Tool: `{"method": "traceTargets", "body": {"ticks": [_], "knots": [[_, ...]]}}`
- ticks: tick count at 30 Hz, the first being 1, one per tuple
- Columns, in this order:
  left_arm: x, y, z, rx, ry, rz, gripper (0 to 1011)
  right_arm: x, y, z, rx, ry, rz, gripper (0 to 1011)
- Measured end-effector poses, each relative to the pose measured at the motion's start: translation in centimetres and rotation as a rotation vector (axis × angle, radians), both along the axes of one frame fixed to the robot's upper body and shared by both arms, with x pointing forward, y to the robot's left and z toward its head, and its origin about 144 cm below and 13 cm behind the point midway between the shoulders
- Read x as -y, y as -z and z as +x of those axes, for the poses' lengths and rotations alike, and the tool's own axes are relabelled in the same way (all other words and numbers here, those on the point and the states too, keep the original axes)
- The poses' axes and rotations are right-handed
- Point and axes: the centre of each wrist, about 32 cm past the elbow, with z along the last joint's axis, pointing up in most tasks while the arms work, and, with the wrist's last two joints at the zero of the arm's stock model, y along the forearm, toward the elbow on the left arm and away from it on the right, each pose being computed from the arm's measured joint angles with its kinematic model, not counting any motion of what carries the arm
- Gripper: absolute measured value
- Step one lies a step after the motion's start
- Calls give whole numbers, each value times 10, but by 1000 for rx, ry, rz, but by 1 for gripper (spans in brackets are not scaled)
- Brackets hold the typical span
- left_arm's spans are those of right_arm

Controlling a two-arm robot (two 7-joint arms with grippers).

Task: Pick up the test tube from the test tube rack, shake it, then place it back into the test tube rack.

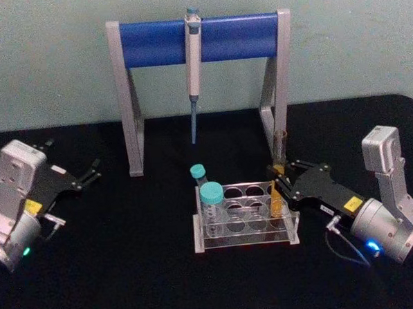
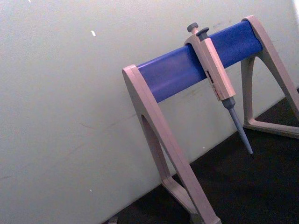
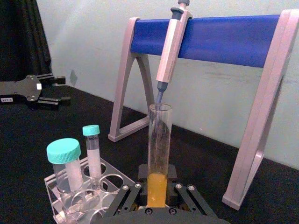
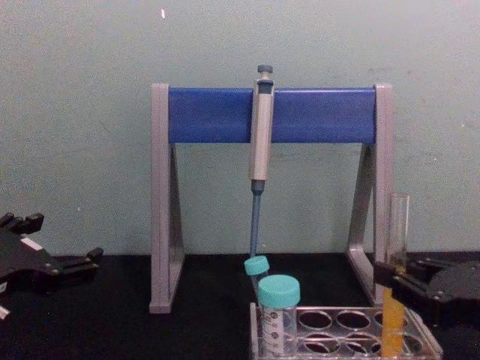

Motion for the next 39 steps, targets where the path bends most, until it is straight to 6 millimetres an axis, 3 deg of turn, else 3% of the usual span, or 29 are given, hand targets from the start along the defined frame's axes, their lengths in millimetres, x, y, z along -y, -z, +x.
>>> {"method": "traceTargets", "body": {"ticks": [6,19,30,39], "knots": [[0,0,0,0,0,0,1001,0,0,0,-1,1,1,252],[0,0,0,0,0,0,1001,0,0,0,-3,3,4,680],[0,0,0,0,0,0,1001,0,0,0,-2,3,5,982],[0,0,0,0,0,0,1001,-2,-10,-2,19,0,29,1000]]}}
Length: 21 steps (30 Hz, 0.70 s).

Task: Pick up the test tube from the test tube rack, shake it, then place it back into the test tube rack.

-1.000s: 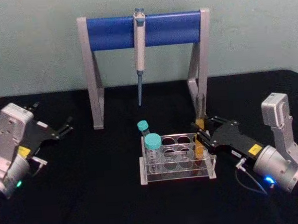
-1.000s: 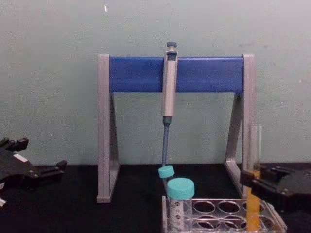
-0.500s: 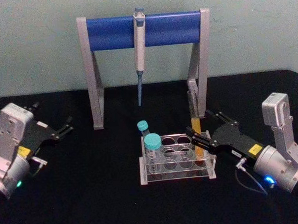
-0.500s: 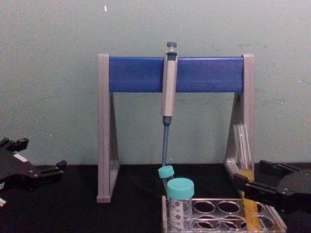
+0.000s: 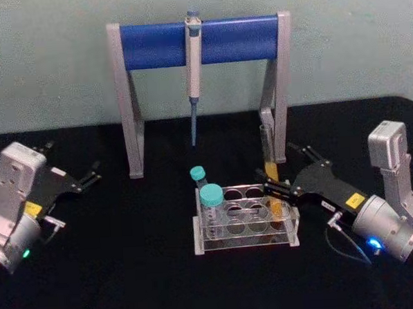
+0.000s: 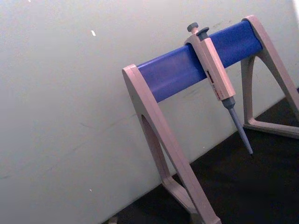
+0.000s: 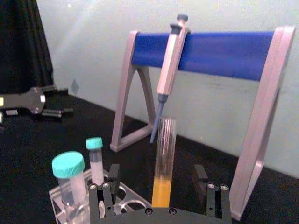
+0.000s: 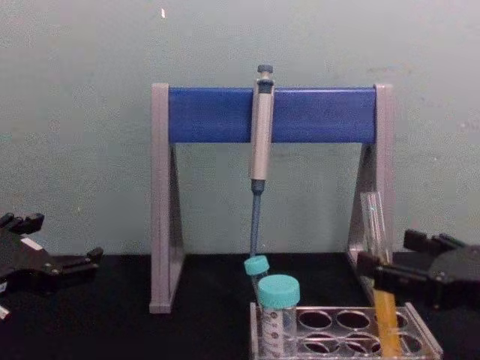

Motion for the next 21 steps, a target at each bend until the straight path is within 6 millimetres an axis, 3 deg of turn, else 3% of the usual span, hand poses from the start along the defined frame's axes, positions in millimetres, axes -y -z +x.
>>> {"method": "traceTargets", "body": {"ticks": [21], "knots": [[0,0,0,0,0,0,1001,1,-23,-16,50,114,38,1000]]}}
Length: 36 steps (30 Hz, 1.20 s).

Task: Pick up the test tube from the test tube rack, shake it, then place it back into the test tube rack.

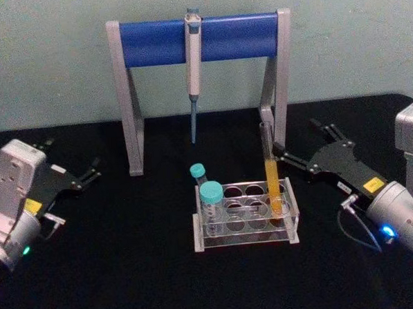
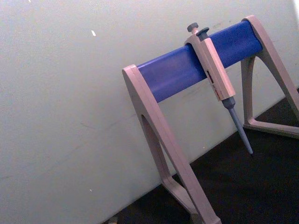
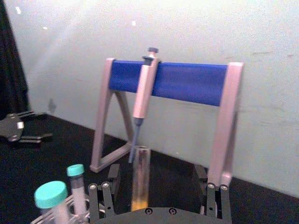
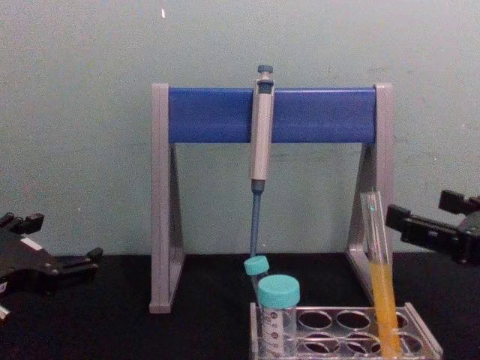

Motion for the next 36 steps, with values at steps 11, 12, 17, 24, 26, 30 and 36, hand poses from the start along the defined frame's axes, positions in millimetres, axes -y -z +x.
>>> {"method": "traceTargets", "body": {"ticks": [11,12,17,24,26,30,36], "knots": [[0,0,0,0,0,0,1001,-1,1,0,2,159,-13,1000],[0,0,0,0,0,0,1001,-1,2,0,1,169,-15,1000],[0,0,0,0,0,0,1001,-2,6,4,-6,230,-36,1000],[0,0,0,0,0,0,1001,-1,15,9,-17,262,-66,1000],[0,0,0,0,0,0,1001,-1,17,10,-18,266,-71,1000],[0,0,0,0,0,0,1001,0,24,14,-23,269,-79,1000],[0,0,0,0,0,0,1001,0,30,17,-30,275,-85,1000]]}}
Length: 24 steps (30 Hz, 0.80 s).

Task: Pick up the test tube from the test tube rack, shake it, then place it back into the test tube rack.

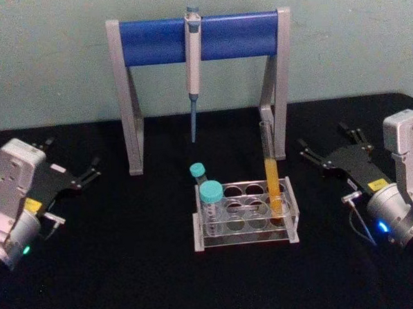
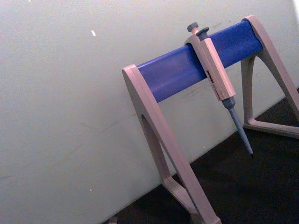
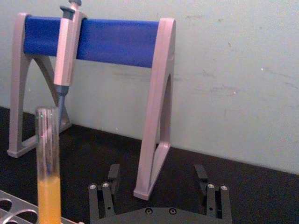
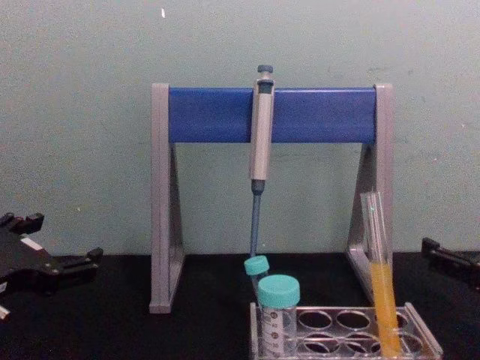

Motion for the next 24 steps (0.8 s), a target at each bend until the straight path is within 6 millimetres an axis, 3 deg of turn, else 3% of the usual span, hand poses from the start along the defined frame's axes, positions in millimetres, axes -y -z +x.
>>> {"method": "traceTargets", "body": {"ticks": [24], "knots": [[0,0,0,0,0,0,1001,3,7,4,-7,3,-2,1000]]}}
